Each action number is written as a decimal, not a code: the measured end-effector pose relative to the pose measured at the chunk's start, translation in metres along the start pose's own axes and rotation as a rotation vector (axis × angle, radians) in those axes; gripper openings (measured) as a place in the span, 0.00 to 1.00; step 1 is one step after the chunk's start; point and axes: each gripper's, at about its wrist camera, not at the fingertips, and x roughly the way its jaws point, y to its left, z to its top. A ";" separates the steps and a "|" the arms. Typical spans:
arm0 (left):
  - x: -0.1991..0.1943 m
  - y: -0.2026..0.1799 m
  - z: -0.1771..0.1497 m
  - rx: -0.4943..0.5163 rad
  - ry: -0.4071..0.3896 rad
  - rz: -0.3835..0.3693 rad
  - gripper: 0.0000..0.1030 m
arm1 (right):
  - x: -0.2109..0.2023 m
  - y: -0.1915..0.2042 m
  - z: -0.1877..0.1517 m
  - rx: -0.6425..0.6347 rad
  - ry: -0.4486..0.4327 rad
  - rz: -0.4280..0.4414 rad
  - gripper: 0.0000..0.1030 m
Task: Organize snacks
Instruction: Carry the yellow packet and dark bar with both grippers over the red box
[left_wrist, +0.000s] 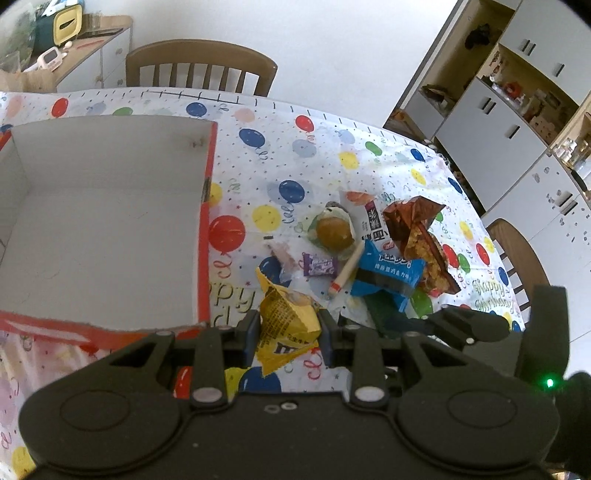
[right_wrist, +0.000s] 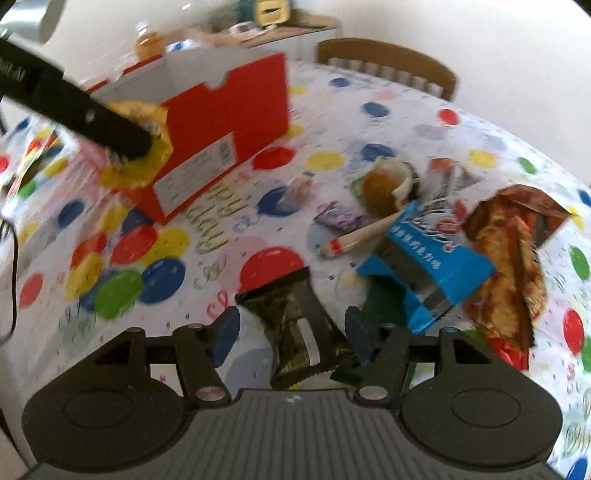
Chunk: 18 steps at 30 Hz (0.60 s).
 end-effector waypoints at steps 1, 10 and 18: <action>-0.001 0.001 -0.001 -0.003 0.000 0.001 0.29 | 0.001 0.000 -0.001 -0.022 0.006 0.006 0.60; -0.004 -0.002 -0.009 -0.022 -0.012 0.033 0.29 | 0.006 -0.004 -0.003 -0.076 0.024 0.067 0.54; -0.005 -0.007 -0.016 -0.033 -0.019 0.052 0.29 | -0.004 0.000 -0.003 -0.030 -0.010 0.046 0.36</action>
